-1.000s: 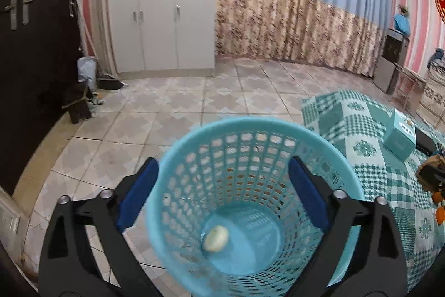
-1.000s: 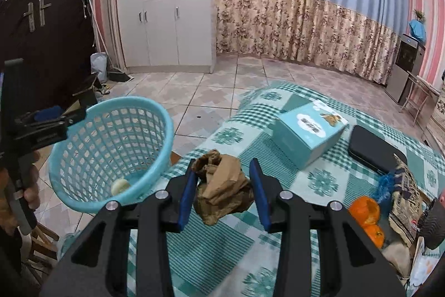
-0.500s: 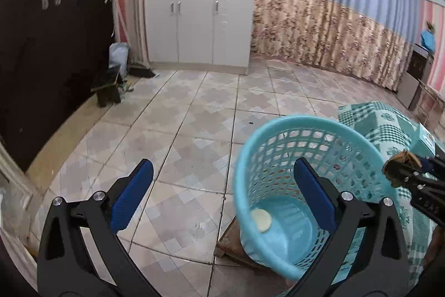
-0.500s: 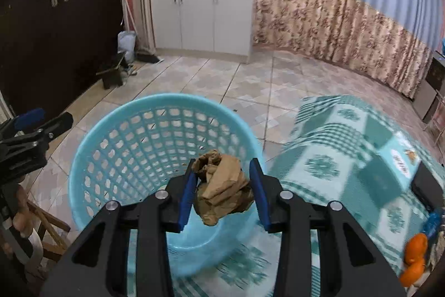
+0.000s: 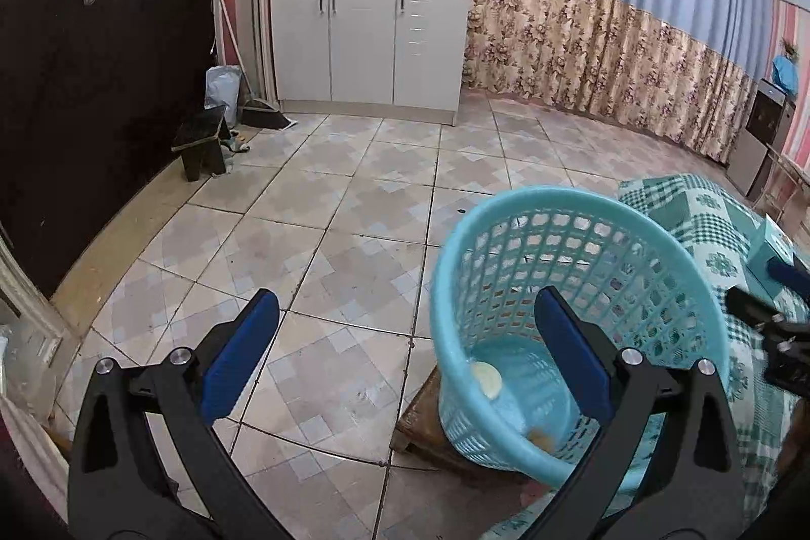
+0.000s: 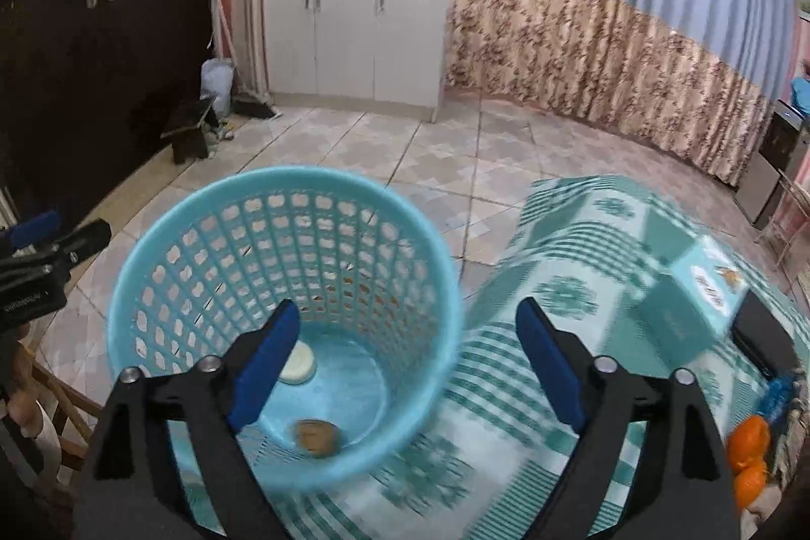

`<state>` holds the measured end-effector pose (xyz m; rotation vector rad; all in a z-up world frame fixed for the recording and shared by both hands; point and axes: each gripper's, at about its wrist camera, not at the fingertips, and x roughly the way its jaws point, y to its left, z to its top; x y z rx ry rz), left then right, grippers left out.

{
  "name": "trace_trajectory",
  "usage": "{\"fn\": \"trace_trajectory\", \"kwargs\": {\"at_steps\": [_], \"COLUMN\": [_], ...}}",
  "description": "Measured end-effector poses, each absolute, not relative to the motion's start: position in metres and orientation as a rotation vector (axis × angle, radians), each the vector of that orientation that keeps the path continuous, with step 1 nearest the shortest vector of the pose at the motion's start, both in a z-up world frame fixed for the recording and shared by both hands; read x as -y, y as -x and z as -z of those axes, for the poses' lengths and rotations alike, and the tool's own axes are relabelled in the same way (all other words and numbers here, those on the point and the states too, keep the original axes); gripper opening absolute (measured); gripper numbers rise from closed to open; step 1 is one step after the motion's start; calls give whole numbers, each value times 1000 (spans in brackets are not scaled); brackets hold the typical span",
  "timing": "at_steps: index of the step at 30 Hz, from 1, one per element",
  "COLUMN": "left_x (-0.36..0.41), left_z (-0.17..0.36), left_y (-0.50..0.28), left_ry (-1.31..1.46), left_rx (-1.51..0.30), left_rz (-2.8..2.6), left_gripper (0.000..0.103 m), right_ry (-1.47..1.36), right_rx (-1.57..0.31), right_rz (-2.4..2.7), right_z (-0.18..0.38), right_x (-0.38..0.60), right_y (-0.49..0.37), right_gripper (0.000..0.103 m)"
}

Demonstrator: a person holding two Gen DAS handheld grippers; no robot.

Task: Collect trash
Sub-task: 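Grasp the orange lid with the left tool while the right grasps the snack bag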

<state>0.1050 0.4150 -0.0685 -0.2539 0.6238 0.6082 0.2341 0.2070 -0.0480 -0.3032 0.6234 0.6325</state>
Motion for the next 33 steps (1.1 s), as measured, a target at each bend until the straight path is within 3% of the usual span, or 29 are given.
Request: {"fn": "trace_trajectory", "kwargs": {"at_steps": [10,33], "left_x": [-350,-124], "left_z": [53,73], "left_y": [-113,-161], "left_ry": [218,204], "left_rx": [-633,-693], "left_rz": [-543,-138], "left_gripper": [98,98], "right_ry": [226,128], "right_rx": [-609,-614], "right_rz": [-545,-25], "right_z": [25,42], "right_x": [-99,185], "right_y": [-217,-186], "right_gripper": [92,94]}}
